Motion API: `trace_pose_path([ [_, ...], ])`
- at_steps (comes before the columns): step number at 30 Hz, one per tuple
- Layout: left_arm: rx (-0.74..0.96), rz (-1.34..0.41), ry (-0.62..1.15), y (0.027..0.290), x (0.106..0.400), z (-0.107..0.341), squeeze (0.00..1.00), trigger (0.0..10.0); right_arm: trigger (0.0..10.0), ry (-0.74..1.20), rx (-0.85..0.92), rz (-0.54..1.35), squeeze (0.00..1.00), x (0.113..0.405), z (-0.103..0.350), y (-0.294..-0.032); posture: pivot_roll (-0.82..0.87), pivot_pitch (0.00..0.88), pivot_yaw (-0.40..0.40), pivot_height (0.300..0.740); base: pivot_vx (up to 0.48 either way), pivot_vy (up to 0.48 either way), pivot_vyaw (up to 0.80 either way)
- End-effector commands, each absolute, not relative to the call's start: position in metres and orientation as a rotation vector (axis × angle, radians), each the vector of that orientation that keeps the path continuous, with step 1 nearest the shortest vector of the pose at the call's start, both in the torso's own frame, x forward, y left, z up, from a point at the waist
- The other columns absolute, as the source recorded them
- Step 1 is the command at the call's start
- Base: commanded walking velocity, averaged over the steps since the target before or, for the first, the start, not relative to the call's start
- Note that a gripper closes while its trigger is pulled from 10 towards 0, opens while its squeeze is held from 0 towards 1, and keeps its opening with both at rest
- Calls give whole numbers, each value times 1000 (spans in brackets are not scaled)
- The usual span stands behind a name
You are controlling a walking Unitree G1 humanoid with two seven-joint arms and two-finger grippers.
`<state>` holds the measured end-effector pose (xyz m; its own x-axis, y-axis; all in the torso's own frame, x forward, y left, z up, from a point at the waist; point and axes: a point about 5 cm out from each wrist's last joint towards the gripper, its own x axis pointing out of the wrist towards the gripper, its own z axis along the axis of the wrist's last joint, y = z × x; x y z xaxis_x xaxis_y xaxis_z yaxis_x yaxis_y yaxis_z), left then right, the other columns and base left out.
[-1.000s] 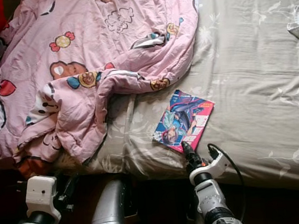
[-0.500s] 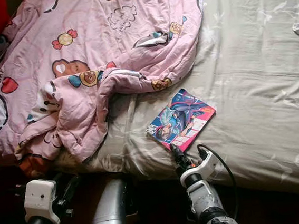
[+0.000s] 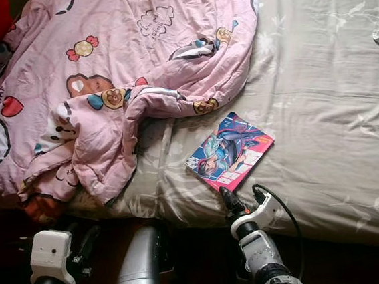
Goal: Clean up the room
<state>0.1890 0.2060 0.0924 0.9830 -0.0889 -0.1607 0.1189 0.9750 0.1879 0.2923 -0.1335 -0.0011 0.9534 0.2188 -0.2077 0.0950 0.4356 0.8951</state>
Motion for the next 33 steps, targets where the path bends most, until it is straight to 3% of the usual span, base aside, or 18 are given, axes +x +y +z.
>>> trace_pose_path([
  [1,203,-90,204,212,183,83,0,10000,0,353,1145,54,0,282,-11,-130,274,495,118,634,0,0,0],
  [13,190,-79,195,206,196,75,0,10000,0,313,1113,30,0,288,-6,-145,234,463,91,634,0,0,0],
  [21,177,-55,192,203,218,61,0,10000,0,239,1033,-1,0,300,7,-162,149,358,43,634,0,0,0],
  [22,172,-55,182,202,226,59,0,10000,4000,206,983,26,0,304,14,-165,117,322,28,634,0,0,0],
  [23,172,-55,182,202,226,59,0,10000,4000,206,983,26,0,304,14,-165,117,322,28,634,0,0,0],
  [24,167,-53,172,201,235,58,0,10000,10000,175,936,54,0,309,20,-167,95,297,20,634,0,0,0],
  [28,139,-36,144,195,256,56,0,10000,10000,101,800,110,0,313,33,-177,56,243,4,634,0,0,0],
  [33,122,-50,140,186,271,53,0,10000,10000,31,590,-24,0,311,43,-197,-22,167,1,634,0,0,0],
])
